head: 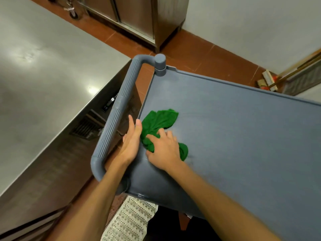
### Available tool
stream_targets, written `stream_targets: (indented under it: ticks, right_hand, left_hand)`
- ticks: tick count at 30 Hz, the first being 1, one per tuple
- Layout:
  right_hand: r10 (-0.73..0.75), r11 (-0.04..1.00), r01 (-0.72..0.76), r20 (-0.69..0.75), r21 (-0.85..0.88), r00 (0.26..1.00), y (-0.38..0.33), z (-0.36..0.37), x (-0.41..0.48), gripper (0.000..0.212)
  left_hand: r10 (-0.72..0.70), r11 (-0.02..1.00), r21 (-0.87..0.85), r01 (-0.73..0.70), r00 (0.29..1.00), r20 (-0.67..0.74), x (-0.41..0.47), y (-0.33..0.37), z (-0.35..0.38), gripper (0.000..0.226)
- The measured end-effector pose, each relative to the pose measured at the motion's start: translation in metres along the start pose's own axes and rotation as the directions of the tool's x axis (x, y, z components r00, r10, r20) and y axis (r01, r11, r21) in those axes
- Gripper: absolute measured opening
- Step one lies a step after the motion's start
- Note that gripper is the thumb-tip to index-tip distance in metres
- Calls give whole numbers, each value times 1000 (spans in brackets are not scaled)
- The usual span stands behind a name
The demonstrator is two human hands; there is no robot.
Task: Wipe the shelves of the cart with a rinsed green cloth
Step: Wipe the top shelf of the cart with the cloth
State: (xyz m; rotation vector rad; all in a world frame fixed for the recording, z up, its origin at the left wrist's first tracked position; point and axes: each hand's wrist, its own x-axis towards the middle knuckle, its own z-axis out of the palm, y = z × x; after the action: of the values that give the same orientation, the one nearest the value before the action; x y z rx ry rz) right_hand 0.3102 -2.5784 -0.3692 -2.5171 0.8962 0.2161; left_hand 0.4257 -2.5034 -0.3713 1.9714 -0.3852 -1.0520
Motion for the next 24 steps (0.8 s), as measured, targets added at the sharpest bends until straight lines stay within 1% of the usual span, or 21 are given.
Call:
stream_targets:
  ticks: [1, 2, 4, 6, 9, 12, 16, 20, 24]
  right_hand:
    - [-55, 998, 56, 30, -26, 998, -5, 2, -5, 50]
    - [-98, 994, 101, 64, -38, 993, -10, 3, -10, 49]
    - [-153, 987, 158, 134, -30, 979, -17, 7, -21, 46]
    - [-189, 981, 194, 173, -14, 967, -21, 10, -36, 44]
    - [-207, 978, 207, 141, 17, 968, -18, 18, -59, 45]
    - [-180, 984, 177, 80, 34, 981, -2, 26, -75, 51]
    - [-46, 998, 48, -70, 29, 996, 28, 30, -82, 51]
    - [153, 986, -140, -152, 88, 977, 63, 16, -73, 46]
    - [271, 961, -262, -135, 85, 953, 103, -9, -63, 47]
  left_hand:
    - [2, 1000, 5, -2, 1000, -4, 2, 0, 0, 111]
    - [7, 999, 48, -6, 1000, -12, 2, 2, 2, 108]
    - [16, 988, 155, -14, 1000, -17, 0, 7, 9, 99]
    - [33, 978, 206, -29, 999, -14, -3, 8, 12, 98]
    - [59, 971, 232, -52, 998, -20, -1, 2, 13, 109]
    - [77, 961, 268, -65, 996, -34, 1, -1, 16, 112]
    - [78, 939, 340, -49, 994, -74, 5, -2, 19, 114]
    - [99, 914, 401, -51, 990, -100, 8, -5, 21, 115]
    - [113, 913, 404, -58, 987, -113, 10, -8, 23, 115]
